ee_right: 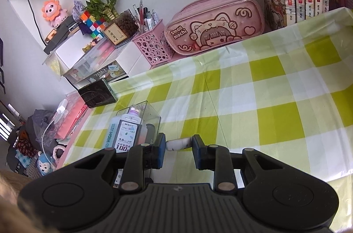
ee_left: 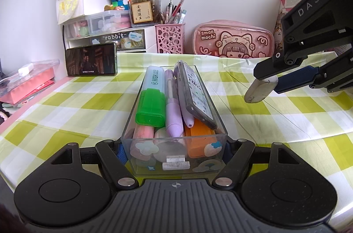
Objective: Organize stationery
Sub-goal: 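Lift the white eraser with the right tool and carry it over the box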
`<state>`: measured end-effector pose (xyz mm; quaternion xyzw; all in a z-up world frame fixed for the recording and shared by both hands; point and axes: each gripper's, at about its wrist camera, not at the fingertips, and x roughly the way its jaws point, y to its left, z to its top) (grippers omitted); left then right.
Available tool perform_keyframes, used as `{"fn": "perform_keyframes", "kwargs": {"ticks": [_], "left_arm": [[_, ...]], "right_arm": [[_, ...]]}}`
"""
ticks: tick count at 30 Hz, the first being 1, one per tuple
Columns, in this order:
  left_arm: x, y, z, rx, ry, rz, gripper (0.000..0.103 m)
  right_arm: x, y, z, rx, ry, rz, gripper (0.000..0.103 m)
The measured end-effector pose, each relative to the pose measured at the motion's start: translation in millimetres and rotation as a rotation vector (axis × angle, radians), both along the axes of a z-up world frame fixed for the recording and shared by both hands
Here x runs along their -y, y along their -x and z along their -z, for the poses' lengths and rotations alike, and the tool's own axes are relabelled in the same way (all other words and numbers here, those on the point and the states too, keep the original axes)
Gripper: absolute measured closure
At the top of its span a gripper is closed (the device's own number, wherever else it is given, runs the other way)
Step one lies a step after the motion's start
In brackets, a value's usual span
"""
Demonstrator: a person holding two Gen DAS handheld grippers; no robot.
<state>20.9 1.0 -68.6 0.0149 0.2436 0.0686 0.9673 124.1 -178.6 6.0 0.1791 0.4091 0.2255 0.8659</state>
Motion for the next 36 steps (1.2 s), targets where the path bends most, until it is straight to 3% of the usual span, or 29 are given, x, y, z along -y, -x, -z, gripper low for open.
{"fn": "perform_keyframes", "kwargs": {"ticks": [25, 36], "left_arm": [[0, 0, 0, -0.001, 0.000, 0.001, 0.030], [0, 0, 0, -0.001, 0.000, 0.003, 0.030]], "right_arm": [[-58, -10, -46, 0.125, 0.018, -0.153, 0.056], [-101, -12, -44, 0.188, 0.104, -0.241, 0.056]]}}
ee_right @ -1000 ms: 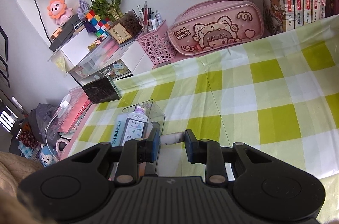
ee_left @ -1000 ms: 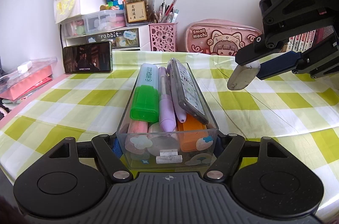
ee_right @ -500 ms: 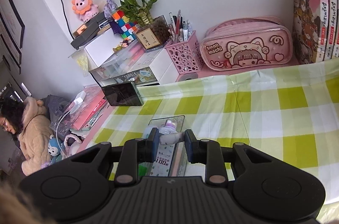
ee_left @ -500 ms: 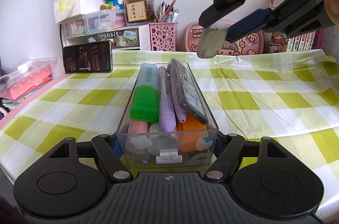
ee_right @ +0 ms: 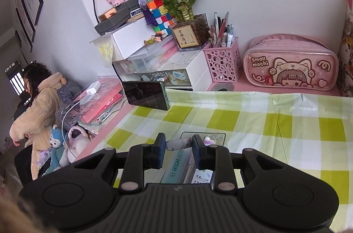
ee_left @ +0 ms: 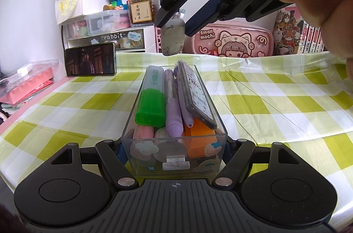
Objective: Organize stationery
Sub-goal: 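Lift the white eraser with the right tool and carry it over the box, then lower the eraser into the clear box and open the right tool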
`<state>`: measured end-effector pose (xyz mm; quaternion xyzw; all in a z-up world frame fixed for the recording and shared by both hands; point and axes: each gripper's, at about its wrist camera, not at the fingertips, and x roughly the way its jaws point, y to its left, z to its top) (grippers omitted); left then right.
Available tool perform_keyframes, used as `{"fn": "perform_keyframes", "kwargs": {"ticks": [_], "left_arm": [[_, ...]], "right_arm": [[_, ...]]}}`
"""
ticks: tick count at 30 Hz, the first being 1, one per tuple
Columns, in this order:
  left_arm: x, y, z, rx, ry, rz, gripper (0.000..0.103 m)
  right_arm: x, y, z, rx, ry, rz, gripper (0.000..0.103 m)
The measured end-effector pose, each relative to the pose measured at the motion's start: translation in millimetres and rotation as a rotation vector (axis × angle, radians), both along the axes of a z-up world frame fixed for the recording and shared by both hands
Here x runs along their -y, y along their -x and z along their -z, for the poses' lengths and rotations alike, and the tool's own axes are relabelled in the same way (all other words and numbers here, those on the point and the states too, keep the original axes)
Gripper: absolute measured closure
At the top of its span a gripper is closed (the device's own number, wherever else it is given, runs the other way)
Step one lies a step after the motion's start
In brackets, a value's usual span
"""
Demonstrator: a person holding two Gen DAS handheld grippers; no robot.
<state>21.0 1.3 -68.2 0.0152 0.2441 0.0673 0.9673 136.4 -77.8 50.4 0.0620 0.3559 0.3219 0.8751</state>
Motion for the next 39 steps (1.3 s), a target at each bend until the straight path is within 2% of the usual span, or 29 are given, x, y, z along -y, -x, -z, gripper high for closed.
{"fn": "perform_keyframes", "kwargs": {"ticks": [6, 17, 39], "left_arm": [[0, 0, 0, 0.001, 0.001, 0.002, 0.030], [0, -1, 0, 0.000, 0.001, 0.002, 0.030], [0, 0, 0, -0.001, 0.001, 0.002, 0.030]], "right_arm": [[-7, 4, 10, 0.013, 0.063, -0.019, 0.056], [-12, 17, 9, 0.060, 0.131, -0.048, 0.056], [-11, 17, 8, 0.018, 0.122, -0.078, 0.056]]}}
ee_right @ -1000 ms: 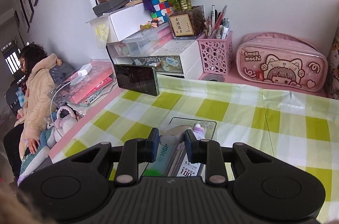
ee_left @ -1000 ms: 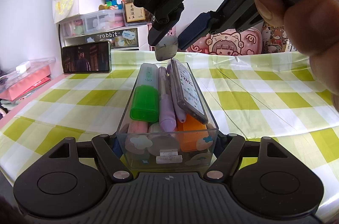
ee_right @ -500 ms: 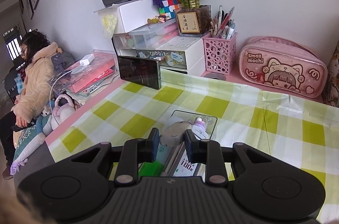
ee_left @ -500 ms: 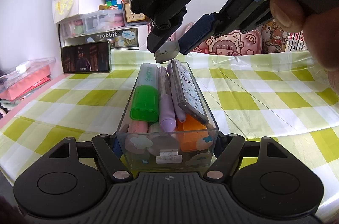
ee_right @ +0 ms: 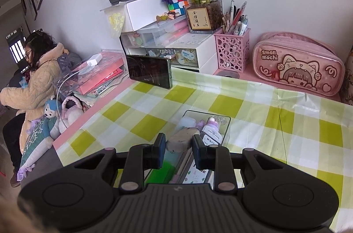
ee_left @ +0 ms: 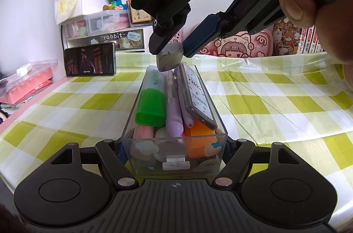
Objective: Organize stationery
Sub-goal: 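Lower the eraser into the clear box and open the right tool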
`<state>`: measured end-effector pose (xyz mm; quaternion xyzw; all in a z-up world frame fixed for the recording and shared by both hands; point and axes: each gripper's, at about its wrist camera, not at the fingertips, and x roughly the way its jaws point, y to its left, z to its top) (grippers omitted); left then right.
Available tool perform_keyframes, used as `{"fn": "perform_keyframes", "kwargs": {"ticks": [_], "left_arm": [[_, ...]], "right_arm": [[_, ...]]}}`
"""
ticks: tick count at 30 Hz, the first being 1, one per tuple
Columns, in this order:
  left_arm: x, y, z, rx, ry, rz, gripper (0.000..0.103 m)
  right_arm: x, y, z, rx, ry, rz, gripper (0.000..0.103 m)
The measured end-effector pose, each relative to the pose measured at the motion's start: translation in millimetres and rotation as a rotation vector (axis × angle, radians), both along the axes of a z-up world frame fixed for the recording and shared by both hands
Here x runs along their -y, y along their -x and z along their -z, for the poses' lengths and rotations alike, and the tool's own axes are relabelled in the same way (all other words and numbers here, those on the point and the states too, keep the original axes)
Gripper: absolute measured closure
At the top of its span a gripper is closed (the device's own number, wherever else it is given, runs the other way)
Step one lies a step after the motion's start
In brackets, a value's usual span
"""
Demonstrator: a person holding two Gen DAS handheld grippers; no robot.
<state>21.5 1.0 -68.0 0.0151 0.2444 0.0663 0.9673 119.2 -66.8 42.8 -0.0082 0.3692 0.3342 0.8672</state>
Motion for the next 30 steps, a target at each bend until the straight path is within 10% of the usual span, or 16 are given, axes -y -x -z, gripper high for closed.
{"fn": "perform_keyframes", "kwargs": {"ticks": [30], "left_arm": [[0, 0, 1, -0.001, 0.000, 0.001, 0.030]], "right_arm": [[10, 0, 2, -0.047, -0.044, -0.008, 0.056]]}}
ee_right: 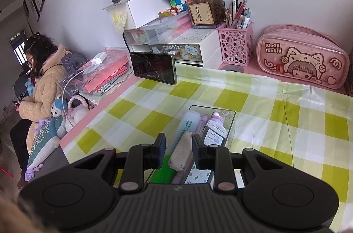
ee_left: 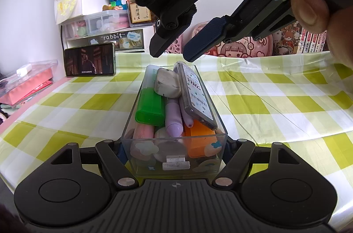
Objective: Organize stationery
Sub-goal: 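Lower the eraser into the clear box and open the right tool, then set the clear box down on the table with the left tool and release it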
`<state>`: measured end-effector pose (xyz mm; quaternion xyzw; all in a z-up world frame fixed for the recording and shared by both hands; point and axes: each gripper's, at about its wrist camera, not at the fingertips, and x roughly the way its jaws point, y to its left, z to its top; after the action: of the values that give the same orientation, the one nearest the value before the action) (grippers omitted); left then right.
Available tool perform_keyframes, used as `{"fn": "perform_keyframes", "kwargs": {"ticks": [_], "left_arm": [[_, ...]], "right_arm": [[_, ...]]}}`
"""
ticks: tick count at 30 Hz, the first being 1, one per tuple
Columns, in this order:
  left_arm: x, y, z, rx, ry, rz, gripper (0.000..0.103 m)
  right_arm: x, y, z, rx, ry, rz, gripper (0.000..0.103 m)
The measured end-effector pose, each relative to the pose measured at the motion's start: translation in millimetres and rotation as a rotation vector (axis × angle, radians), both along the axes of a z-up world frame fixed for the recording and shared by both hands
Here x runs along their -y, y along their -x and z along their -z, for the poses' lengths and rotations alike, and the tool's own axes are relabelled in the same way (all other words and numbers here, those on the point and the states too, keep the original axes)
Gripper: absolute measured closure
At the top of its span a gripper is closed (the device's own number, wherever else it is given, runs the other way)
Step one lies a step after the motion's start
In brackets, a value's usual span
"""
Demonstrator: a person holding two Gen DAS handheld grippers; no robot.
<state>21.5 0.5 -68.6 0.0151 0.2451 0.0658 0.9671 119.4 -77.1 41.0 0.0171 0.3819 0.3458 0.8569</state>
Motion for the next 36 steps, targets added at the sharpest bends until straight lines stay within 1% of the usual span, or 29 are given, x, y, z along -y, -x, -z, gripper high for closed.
{"fn": "perform_keyframes", "kwargs": {"ticks": [2, 5, 11, 20, 23, 29, 31, 36], "left_arm": [[-2, -2, -1, -0.010, 0.012, 0.001, 0.030], [-7, -6, -5, -0.047, 0.050, -0.003, 0.030], [-9, -10, -7, -0.071, 0.059, -0.003, 0.030], [-16, -37, -13, -0.143, 0.068, 0.001, 0.030], [-19, -49, -15, -0.163, 0.069, 0.002, 0.030], [-25, -70, -15, -0.182, 0.063, 0.010, 0.030], [-27, -76, -15, -0.185, 0.062, 0.015, 0.030], [-29, -79, -15, -0.180, 0.064, 0.018, 0.030]], "right_arm": [[8, 1, 0, 0.001, -0.019, 0.017, 0.056], [24, 2, 1, -0.006, -0.049, 0.053, 0.056], [51, 4, 12, -0.046, -0.092, 0.115, 0.056], [79, 2, 37, -0.114, -0.131, 0.213, 0.055], [85, 2, 40, -0.127, -0.152, 0.229, 0.055], [86, -1, 48, -0.144, -0.156, 0.250, 0.055], [89, 0, 48, -0.136, -0.170, 0.266, 0.051], [92, -1, 47, -0.137, -0.178, 0.285, 0.050]]}}
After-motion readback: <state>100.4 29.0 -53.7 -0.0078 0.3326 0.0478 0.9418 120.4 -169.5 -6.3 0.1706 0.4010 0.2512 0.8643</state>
